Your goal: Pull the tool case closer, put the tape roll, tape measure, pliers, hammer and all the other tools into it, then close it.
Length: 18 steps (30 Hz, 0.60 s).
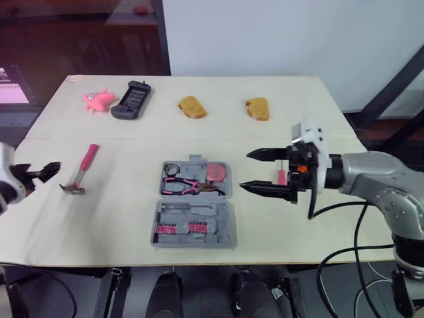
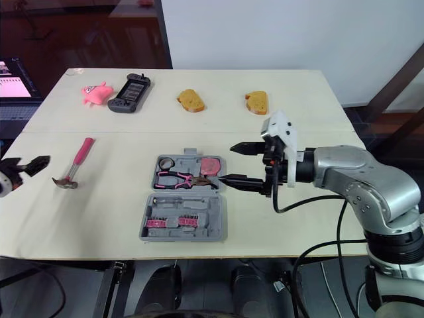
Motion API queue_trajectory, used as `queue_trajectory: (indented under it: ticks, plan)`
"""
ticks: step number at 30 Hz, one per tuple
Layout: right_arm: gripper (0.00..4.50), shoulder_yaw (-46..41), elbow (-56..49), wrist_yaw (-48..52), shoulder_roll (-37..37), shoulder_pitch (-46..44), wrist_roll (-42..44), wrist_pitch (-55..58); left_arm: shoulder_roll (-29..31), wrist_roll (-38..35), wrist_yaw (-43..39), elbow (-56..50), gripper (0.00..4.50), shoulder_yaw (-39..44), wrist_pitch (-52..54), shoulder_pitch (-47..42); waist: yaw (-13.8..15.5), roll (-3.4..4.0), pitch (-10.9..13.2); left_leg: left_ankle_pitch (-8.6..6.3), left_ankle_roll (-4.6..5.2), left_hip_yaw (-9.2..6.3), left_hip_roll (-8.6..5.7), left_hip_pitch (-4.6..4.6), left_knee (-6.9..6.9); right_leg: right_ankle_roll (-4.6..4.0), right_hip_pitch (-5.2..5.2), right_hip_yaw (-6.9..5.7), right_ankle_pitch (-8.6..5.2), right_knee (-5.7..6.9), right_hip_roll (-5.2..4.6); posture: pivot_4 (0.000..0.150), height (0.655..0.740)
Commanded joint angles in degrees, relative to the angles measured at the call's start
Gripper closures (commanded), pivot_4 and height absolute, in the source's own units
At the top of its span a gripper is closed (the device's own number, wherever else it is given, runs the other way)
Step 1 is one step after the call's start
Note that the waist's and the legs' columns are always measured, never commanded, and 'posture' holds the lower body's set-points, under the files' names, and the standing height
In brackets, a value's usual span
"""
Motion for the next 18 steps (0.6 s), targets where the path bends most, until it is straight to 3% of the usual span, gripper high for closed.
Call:
queue_trajectory:
  ticks: [1, 8, 18]
  plan:
    - [0.03, -1.21, -1.85, -0.88, -0.79, -0.92, 0.97, 0.21, 0.56, 2.34, -1.45, 7.36, 0.00, -2.11, -1.51, -6.27, -0.10, -0.01, 0.00, 0.00, 0.00, 0.00, 0.00, 0.00, 0.05, 0.00, 0.01, 0.01, 0.00, 0.01, 0.00, 0.150, 0.7207]
    - [0.03, -0.92, -2.59, -3.08, -1.02, -1.53, 0.27, 0.56, -3.16, 9.72, 0.21, 26.74, 0.00, -8.39, -9.26, -17.41, 0.02, -0.01, 0.00, 0.00, 0.00, 0.00, -0.01, -0.01, 0.06, 0.02, 0.06, 0.00, 0.00, -0.05, -0.01, 0.150, 0.7207]
    - [0.03, -0.36, -1.09, -3.13, -2.38, -3.48, -0.30, 1.51, -7.55, 12.75, 4.04, 37.19, 0.00, -8.78, -16.38, -20.59, 0.01, -0.05, 0.02, 0.00, 0.00, 0.00, -0.01, -0.03, 0.07, 0.04, 0.04, 0.00, 0.01, -0.03, -0.01, 0.150, 0.7207]
